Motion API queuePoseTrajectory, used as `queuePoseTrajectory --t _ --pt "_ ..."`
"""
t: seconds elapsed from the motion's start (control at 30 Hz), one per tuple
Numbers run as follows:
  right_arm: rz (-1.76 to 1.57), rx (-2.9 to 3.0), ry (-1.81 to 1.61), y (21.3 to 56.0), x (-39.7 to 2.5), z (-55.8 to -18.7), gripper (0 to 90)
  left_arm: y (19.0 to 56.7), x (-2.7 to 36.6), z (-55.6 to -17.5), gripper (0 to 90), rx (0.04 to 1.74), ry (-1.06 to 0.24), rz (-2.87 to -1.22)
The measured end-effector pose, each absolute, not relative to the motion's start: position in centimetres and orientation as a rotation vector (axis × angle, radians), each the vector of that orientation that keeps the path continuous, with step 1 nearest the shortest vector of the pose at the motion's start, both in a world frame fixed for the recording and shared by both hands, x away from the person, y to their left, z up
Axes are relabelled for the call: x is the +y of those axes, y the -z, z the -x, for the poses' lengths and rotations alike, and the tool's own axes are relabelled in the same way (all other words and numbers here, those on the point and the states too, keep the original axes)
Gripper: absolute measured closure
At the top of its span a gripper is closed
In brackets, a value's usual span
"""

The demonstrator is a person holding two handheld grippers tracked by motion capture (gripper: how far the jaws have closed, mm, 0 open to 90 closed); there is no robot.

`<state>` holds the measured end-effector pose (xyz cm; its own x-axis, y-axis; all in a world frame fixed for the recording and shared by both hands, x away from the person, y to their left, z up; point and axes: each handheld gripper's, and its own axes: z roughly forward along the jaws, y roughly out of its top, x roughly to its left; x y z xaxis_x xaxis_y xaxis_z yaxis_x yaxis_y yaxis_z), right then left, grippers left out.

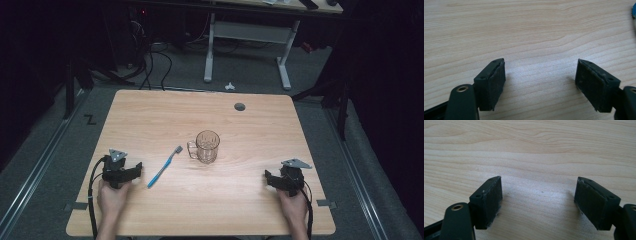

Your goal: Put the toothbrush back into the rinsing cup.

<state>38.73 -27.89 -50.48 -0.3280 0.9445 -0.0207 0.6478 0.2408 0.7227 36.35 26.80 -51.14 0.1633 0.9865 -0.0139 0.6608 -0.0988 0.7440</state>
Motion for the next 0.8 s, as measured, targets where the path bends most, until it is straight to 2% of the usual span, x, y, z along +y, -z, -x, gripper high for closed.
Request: queuePoseTrajectory --t 0.23,0.8 --pt "-1.453 2.063 -0.864 50.47 -27.87 -38.68 22.5 51.19 26.61 -36.63 15.4 1.541 -0.651 -1.859" --pt "-1.434 2.081 -0.871 50.48 -27.78 -38.49 22.4 51.01 27.24 -37.03 15.4 1.509 -0.626 -1.905"
